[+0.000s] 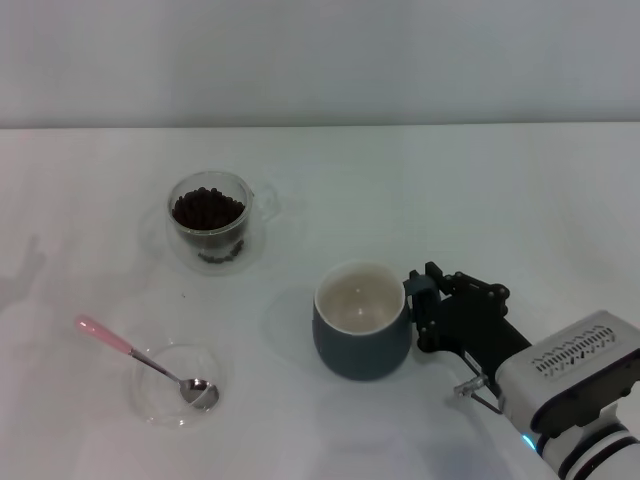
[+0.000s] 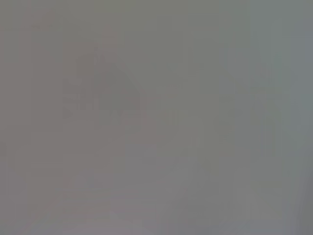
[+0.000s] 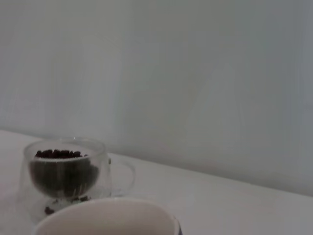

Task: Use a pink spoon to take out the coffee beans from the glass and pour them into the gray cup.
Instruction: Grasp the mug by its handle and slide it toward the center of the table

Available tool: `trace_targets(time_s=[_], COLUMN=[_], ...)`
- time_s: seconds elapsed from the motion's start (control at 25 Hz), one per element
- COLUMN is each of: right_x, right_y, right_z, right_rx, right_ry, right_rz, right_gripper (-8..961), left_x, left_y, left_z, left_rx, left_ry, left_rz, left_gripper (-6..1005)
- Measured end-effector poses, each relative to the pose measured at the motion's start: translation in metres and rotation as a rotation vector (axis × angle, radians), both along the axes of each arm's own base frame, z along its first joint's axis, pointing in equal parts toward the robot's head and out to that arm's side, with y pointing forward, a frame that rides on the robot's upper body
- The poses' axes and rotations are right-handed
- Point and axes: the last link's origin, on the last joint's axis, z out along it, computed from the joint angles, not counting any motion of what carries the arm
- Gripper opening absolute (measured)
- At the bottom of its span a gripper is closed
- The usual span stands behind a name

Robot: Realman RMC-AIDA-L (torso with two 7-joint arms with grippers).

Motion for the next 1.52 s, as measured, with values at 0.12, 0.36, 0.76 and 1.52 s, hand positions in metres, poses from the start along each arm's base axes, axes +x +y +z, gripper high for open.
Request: trace_targets(time_s=[0.12, 0.36, 0.76, 1.52], right_x=[0.002, 0.002, 0.008, 0.028], right_y=[0.001, 0.004, 0.003, -0.007], right_z=[0.000, 0.000, 0.003, 0.025], right_rx=[-0.005, -0.017, -0.037, -0.177], right_ry=[-0.010, -0.019, 0.020, 0.185], right_rz=[-0.001, 0.005, -0.030, -0.006], right_gripper=[163, 222, 487, 845], left_x=[0.000, 0.000, -0.002, -0.001], left_y=[-0.001, -0.005, -0.010, -0.015], left_z=[-0.001, 0.000, 0.001, -0.001], left_rx=[-0.002, 0.009, 0.014, 0.013], left_ry=[-0.005, -0.006, -0.018, -0.040], left_rz=[-0.001, -0.011, -0.012, -0.026], left_gripper=[884, 885, 885, 885])
